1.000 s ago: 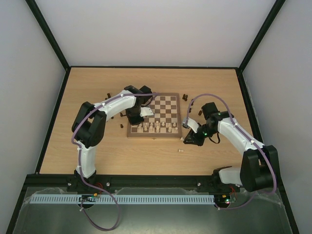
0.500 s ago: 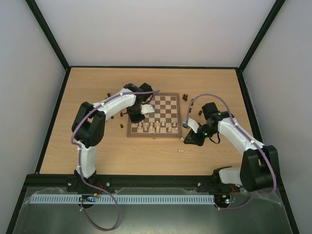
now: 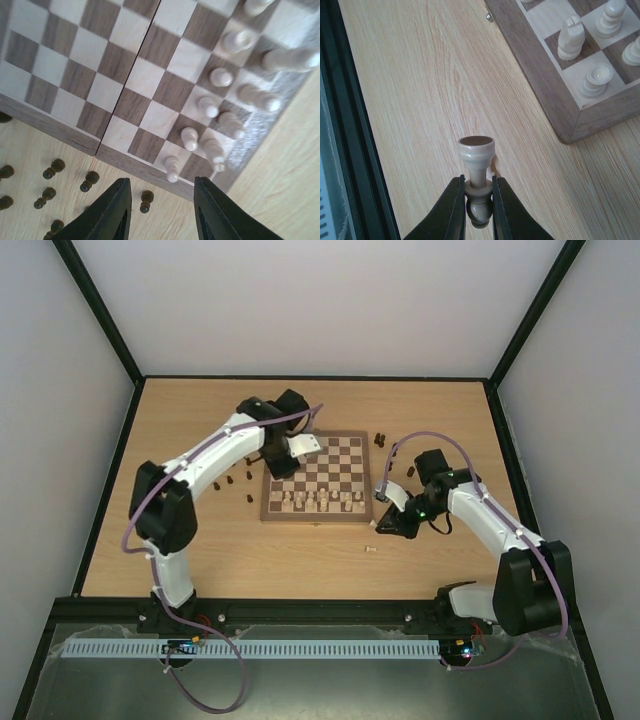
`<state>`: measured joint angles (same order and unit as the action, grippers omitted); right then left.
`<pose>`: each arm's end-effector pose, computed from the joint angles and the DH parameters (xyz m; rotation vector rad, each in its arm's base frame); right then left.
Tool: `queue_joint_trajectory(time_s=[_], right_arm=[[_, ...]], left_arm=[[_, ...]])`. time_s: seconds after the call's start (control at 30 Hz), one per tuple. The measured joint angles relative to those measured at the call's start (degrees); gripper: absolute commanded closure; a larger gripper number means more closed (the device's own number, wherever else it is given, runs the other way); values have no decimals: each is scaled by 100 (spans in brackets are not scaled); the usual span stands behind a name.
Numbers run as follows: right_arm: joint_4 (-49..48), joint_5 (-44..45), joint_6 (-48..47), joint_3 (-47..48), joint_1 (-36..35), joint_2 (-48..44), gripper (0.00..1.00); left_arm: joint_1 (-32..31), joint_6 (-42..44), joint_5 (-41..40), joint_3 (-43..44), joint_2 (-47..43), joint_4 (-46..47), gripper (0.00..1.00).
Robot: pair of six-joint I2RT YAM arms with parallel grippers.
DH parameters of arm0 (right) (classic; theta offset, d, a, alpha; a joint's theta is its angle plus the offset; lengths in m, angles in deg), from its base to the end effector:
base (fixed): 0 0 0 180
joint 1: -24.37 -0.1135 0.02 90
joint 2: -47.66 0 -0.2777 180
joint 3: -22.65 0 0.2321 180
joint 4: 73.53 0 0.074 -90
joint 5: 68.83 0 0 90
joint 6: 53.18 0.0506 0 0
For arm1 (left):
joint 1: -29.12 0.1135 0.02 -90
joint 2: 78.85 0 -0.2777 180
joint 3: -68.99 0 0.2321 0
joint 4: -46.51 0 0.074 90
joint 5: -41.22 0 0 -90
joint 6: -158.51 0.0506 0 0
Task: Set up the chess pieces on the board
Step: Place the chess piece on the chessboard.
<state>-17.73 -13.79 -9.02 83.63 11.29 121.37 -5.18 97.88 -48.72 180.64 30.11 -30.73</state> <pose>0.1987 0.0759 0.2214 -1.3849 2.1426 0.6333 0.3100 -0.2115 0.2669 1.5152 2.4400 -0.0183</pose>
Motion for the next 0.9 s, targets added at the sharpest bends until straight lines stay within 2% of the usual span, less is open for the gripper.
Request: queue_joint_trajectory(time_s=[0.23, 0.43, 0.57, 0.77, 0.9], right_arm=[[439, -437, -245, 409, 2, 166, 96], [1764, -1248, -1106, 1729, 7, 1016, 94], [2387, -1652, -1421, 2468, -20, 1578, 94], [2806, -1840, -1480, 2693, -214, 1674, 94], [2900, -1910, -1423, 2973, -479, 1674, 94]], left_arm=[[160, 289, 1150, -455, -1388, 195, 51], [149, 656, 2492, -992, -2424, 452, 39], [-35, 758, 3134, -1252, -2809, 870, 36], [-662, 741, 3289, -1740, -3189, 1803, 34], [-955, 754, 3211, -1906, -3077, 2267, 34]])
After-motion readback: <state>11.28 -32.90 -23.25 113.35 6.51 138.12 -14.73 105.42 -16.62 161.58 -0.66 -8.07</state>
